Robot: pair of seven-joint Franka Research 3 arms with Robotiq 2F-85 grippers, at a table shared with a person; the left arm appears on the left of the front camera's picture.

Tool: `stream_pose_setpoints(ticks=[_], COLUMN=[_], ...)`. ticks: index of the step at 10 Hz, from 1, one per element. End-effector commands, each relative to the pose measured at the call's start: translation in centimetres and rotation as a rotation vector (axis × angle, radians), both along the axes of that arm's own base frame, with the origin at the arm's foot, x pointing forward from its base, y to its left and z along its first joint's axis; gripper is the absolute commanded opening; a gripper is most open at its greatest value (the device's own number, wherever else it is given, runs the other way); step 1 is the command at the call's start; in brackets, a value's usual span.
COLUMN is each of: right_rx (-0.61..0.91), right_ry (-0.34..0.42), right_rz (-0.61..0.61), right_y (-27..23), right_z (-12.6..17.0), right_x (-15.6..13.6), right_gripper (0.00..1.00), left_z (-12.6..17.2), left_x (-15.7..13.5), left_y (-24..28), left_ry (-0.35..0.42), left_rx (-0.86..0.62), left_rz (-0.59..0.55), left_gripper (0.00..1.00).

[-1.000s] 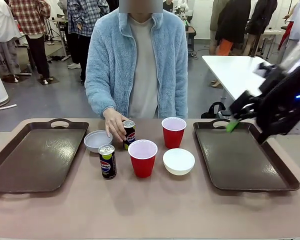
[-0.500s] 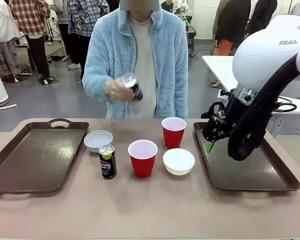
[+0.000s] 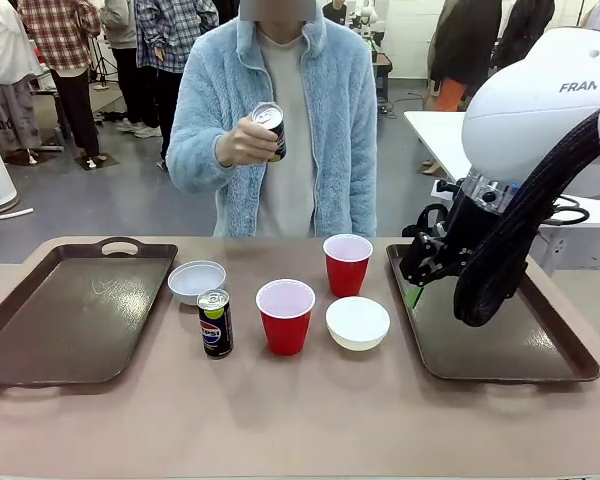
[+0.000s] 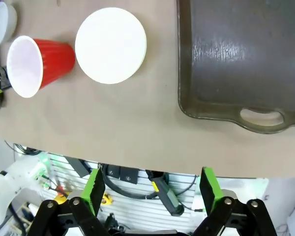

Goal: Prepare tableware on both trays.
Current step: Pick up a Picnic Bowl from the table and place it on a Handle tray.

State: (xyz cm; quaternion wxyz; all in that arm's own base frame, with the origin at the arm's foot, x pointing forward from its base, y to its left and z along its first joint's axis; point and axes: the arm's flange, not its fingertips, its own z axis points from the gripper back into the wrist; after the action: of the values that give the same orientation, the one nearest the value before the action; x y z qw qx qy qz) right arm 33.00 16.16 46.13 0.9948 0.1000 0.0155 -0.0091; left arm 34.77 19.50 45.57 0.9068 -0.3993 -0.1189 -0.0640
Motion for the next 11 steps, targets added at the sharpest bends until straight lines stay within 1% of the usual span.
stream_pose_setpoints(ticks=[1,2,3,5,6,8,10,11], right_rx=[-0.110,-0.140,-0.166,-0.243,-0.259,-0.265,-0.262,-0.252], right_ry=[-0.041,-0.056,-0.050,-0.146,-0.157,-0.150,-0.111,-0.083], right_rz=[-0.086,-0.102,-0.115,-0.189,-0.203,-0.208,-0.208,-0.173], right_y=[4.2,6.1,7.5,9.8,10.3,10.6,10.3,10.0], right_z=[-2.7,-3.9,-5.2,-7.3,-8.3,-9.9,-11.4,-11.9], right_x=[1.5,2.5,3.6,6.0,6.7,8.4,9.6,9.7], right_gripper=[1.00,1.00,1.00,1.00,1.00,1.00,1.00,1.00], left_z=[0.2,0.2,0.2,0.2,0.2,0.2,0.2,0.2], left_x=[0.0,0.0,0.0,0.0,0.0,0.0,0.0,0.0], left_y=[0.0,0.0,0.0,0.0,0.0,0.0,0.0,0.0], left_ry=[-0.002,-0.002,-0.002,-0.002,-0.002,-0.002,-0.002,-0.002], left_rx=[-0.014,-0.014,-0.014,-0.014,-0.014,-0.014,-0.014,-0.014], left_rz=[0.007,0.007,0.007,0.007,0.007,0.007,0.007,0.007], left_gripper=[1.00,1.00,1.00,1.00,1.00,1.00,1.00,1.00])
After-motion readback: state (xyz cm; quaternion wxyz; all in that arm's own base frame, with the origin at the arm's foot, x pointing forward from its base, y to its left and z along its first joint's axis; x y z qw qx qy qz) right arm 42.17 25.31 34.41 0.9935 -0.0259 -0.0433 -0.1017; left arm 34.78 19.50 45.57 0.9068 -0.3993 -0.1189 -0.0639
